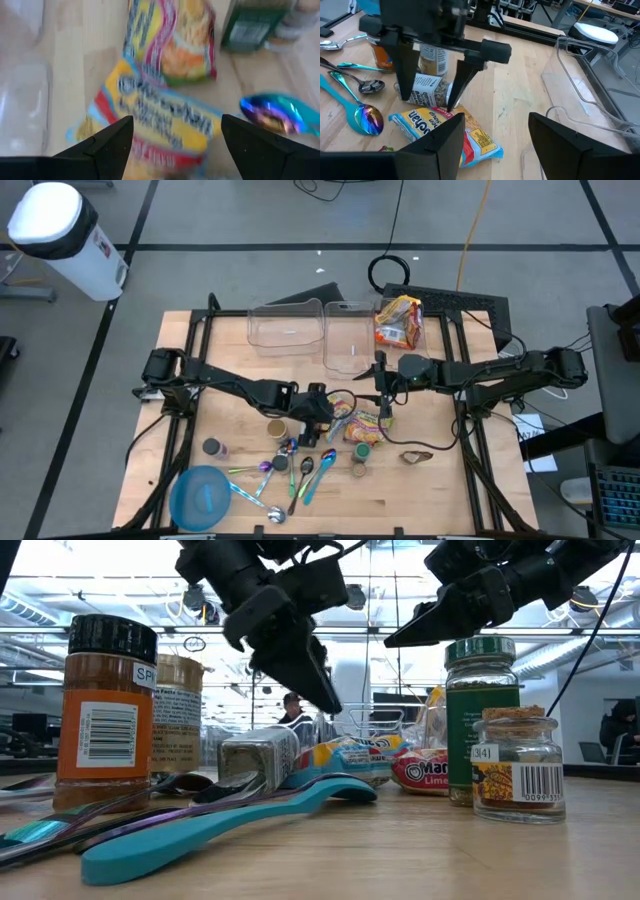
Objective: Pick & Place Food Item
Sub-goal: Put the blue noodle pack into the right transparent bin
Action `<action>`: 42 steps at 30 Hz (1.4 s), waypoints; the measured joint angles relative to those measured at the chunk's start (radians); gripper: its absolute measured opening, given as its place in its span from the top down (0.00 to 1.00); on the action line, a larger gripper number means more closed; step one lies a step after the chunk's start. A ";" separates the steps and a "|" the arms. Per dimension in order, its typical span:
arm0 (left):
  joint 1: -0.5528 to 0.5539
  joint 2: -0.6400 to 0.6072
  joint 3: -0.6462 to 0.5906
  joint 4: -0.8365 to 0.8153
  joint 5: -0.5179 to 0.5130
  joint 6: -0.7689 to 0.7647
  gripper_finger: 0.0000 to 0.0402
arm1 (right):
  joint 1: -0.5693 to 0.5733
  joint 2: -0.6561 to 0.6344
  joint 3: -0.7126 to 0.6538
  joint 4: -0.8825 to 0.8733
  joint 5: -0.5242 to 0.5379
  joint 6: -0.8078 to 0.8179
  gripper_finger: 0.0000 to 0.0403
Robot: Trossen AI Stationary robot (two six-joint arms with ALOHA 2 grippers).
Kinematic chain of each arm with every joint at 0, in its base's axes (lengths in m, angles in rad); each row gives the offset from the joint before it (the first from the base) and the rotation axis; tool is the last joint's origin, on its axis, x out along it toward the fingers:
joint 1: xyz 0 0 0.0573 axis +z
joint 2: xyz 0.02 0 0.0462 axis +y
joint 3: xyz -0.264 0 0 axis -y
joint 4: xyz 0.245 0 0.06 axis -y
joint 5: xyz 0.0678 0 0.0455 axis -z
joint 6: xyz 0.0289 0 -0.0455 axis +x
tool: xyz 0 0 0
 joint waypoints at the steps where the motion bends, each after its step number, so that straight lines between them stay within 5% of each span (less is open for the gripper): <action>1: 0.001 0.005 0.000 0.025 0.005 0.009 0.23 | 0.000 0.000 0.000 0.000 0.000 0.000 0.47; 20: 0.048 0.085 0.002 0.032 0.032 0.002 0.25 | -0.001 0.000 0.000 0.000 0.001 -0.001 0.47; 33: 0.048 0.091 0.000 0.027 0.040 -0.007 0.68 | -0.001 0.000 0.000 0.000 0.002 -0.001 0.47; 42: 0.048 -0.009 0.000 0.026 0.038 -0.022 0.85 | -0.001 -0.002 0.000 0.000 0.031 -0.014 0.47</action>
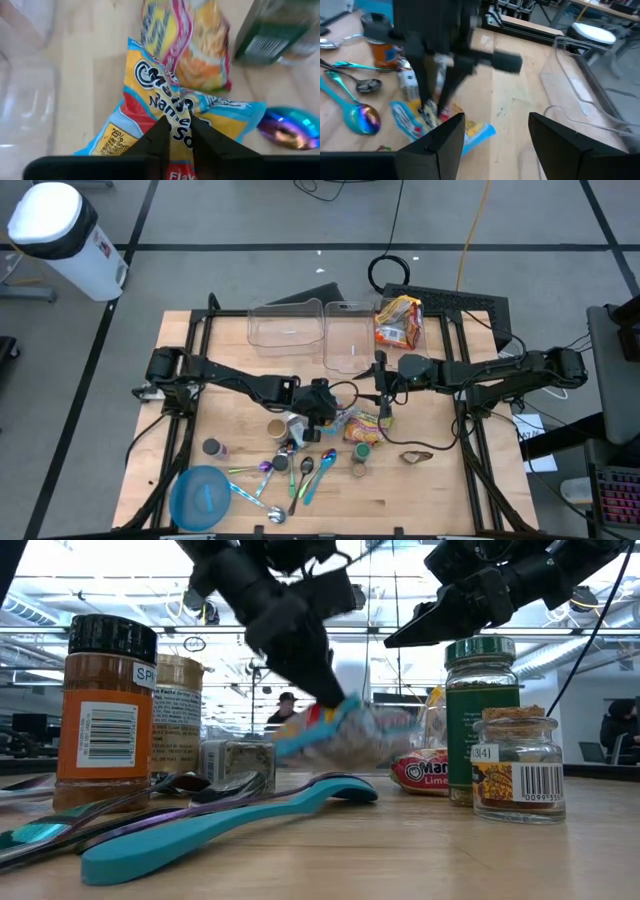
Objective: Pick & Place Food Item
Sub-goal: Put the blue noodle pack into the right transparent bin
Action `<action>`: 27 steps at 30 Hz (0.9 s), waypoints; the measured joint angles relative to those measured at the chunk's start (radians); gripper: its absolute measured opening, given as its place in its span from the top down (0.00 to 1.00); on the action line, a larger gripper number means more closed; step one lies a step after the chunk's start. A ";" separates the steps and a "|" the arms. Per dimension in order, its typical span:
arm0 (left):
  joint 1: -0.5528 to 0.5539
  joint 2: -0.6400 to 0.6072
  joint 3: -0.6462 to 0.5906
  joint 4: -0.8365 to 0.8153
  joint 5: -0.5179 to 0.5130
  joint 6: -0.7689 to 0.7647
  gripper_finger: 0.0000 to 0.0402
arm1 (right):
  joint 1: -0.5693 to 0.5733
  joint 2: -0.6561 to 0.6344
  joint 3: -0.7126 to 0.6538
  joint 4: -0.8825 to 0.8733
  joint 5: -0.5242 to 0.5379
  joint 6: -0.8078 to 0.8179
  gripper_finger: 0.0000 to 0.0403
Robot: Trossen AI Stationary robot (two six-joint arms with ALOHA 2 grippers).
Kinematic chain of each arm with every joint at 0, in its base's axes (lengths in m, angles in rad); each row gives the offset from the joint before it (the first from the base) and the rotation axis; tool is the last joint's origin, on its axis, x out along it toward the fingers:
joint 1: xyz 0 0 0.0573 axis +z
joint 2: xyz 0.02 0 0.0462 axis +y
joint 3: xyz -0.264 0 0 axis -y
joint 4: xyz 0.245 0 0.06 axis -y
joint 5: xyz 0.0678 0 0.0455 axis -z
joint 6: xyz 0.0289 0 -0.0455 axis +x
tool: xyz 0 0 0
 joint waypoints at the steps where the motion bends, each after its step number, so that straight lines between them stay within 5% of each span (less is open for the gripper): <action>1: 0.000 -0.016 0.000 0.001 0.000 -0.003 0.86 | 0.000 -0.006 0.000 -0.005 0.020 -0.012 0.47; 8: -0.005 -0.134 0.000 0.002 0.002 -0.058 0.94 | 0.000 -0.096 0.000 -0.032 0.123 -0.036 0.47; 15: -0.030 -0.198 0.001 0.015 0.003 -0.068 0.97 | 0.003 -0.194 0.000 -0.180 0.041 0.019 0.47; 19: -0.036 -0.198 0.001 0.046 0.002 -0.068 0.97 | 0.026 -0.166 0.000 -0.197 -0.086 0.015 0.47; 27: -0.033 -0.198 0.001 0.057 -0.018 -0.065 0.96 | 0.110 -0.031 0.000 -0.053 -0.089 -0.128 0.47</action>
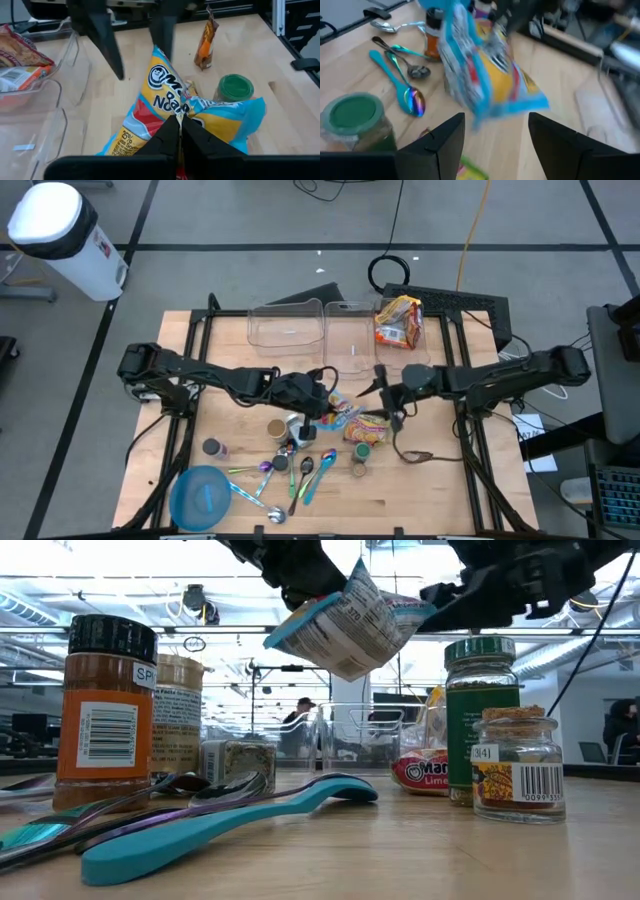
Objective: Pick & Place Food Item
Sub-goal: Put the blue noodle pack into the right transparent bin
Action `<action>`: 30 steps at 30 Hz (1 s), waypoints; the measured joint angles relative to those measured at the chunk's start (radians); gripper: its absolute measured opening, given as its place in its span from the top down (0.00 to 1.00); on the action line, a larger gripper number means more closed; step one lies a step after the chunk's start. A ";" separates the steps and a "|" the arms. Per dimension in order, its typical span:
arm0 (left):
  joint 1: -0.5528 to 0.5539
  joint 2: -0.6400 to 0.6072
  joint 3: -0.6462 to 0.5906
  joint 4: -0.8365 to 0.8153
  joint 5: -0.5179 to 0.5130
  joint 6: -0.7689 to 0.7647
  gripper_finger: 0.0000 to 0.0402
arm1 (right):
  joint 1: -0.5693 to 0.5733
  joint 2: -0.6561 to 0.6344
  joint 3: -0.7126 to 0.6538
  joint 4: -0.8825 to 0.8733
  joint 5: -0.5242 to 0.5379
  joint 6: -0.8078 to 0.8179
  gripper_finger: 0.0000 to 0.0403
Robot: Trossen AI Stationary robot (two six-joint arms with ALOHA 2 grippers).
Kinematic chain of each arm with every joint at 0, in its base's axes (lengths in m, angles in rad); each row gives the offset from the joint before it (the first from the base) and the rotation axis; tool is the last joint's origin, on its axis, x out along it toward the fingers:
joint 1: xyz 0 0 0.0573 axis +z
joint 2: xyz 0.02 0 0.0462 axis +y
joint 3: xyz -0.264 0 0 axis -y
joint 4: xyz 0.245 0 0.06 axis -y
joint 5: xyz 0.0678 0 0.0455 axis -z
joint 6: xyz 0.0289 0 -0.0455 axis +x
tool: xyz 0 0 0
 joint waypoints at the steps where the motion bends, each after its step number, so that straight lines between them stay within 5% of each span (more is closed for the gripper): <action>1: 0.000 0.000 0.000 0.000 -0.002 0.000 0.96 | 0.006 0.011 0.001 0.016 0.001 -0.030 0.47; 9: 0.000 0.000 0.000 -0.010 -0.003 0.000 0.96 | 0.022 0.030 0.000 0.078 0.008 -0.147 0.52; 22: 0.000 0.000 0.000 -0.004 -0.040 -0.002 0.93 | 0.022 0.017 0.000 0.059 0.106 -0.231 0.98; 30: -0.055 0.000 0.000 0.037 -0.360 0.021 0.73 | 0.022 -0.062 0.000 0.025 0.110 -0.198 0.99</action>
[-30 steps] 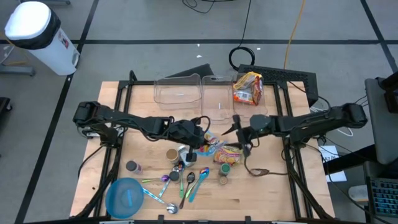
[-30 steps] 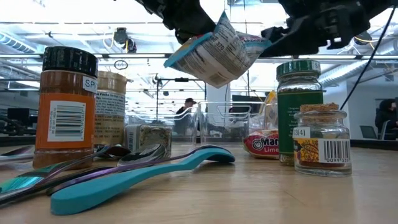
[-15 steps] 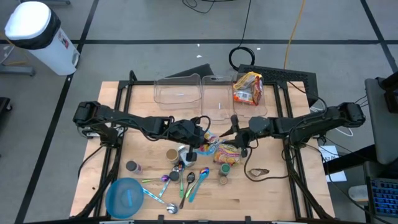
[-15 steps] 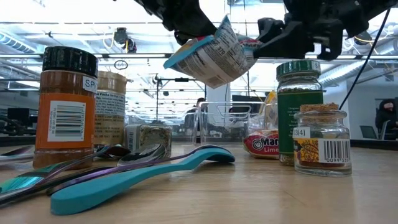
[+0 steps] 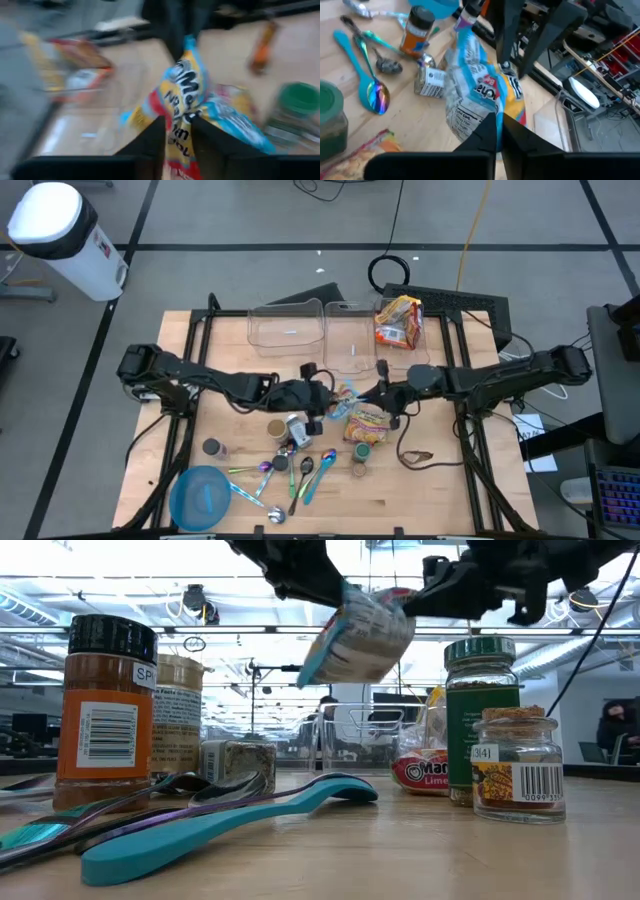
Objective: Pick & Place Food Item
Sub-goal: Put the blue noodle pack into the right transparent bin
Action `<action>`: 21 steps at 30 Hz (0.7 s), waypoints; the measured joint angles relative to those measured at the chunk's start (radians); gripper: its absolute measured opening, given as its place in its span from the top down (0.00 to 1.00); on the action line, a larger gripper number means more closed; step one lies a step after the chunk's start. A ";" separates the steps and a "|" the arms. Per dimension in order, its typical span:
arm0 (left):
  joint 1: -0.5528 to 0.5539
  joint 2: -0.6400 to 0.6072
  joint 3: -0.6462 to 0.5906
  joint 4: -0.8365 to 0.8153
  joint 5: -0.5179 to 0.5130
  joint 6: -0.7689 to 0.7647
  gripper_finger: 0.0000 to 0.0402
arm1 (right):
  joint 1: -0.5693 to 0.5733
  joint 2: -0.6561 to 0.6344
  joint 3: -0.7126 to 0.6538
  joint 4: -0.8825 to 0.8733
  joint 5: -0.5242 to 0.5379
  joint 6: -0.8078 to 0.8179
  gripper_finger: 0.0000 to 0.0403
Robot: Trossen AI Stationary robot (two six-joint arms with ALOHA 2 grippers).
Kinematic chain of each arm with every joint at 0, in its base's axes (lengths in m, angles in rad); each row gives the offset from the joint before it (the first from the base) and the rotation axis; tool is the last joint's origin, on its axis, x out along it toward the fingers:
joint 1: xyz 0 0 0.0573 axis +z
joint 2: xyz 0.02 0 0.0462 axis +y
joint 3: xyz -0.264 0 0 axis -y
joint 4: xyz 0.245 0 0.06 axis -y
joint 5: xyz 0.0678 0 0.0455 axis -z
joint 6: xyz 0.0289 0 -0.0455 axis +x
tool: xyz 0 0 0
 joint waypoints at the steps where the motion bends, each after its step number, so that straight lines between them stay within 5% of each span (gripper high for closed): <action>1: -0.009 0.000 0.000 0.007 -0.059 0.004 0.70 | 0.000 -0.024 0.000 -0.024 0.007 0.014 0.99; 7: -0.038 0.000 0.000 0.008 -0.261 0.033 0.52 | 0.000 -0.185 0.000 -0.159 0.252 0.165 1.00; 14: -0.037 0.000 0.000 0.002 -0.174 0.024 0.42 | 0.000 -0.313 0.000 -0.218 0.642 0.315 1.00; 21: -0.037 0.000 0.000 -0.012 -0.152 0.017 0.42 | -0.002 -0.297 0.000 -0.234 0.951 0.349 1.00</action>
